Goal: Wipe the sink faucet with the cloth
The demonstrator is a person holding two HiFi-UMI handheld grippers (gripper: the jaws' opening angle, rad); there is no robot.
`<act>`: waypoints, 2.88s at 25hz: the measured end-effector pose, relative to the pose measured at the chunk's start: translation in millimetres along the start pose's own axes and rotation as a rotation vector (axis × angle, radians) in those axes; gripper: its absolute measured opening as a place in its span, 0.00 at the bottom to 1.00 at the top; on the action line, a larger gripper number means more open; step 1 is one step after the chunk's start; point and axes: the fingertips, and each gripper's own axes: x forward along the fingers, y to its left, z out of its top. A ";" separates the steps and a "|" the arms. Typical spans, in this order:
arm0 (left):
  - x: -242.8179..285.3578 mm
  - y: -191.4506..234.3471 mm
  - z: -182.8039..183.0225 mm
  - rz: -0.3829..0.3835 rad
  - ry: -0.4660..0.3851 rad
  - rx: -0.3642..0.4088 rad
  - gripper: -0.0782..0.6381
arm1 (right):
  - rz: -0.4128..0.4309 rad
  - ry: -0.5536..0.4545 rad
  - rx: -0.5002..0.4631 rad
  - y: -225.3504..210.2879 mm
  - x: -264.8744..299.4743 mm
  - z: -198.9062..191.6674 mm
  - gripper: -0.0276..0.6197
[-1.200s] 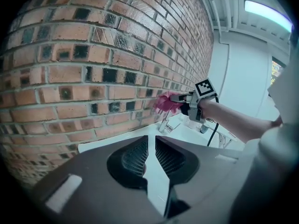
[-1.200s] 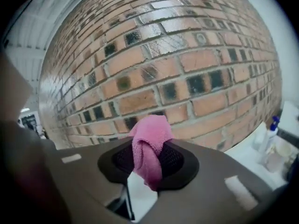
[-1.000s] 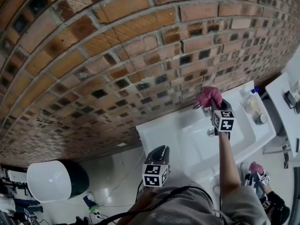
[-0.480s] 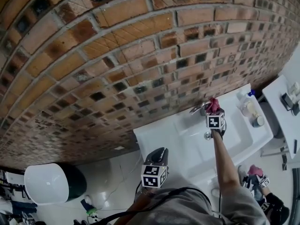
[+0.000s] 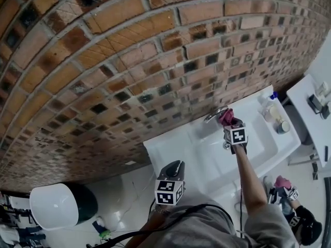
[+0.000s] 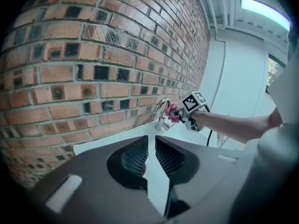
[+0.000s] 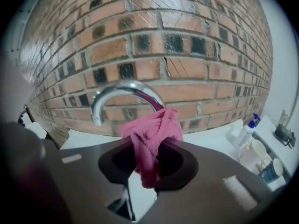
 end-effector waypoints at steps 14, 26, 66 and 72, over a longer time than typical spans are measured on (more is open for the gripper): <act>3.8 -10.6 -2.4 -0.007 0.008 0.040 0.20 | 0.084 -0.204 -0.348 63.0 2.4 29.2 0.19; -11.6 10.5 -8.7 0.046 0.010 0.011 0.20 | -0.303 -0.126 0.279 -70.0 17.1 -29.4 0.19; -4.0 14.0 2.4 0.013 0.015 -0.006 0.20 | -0.248 0.124 0.200 -98.6 21.8 -87.1 0.16; 0.6 4.9 2.5 -0.011 0.027 0.011 0.20 | -0.274 0.137 0.026 -115.7 16.4 -81.5 0.16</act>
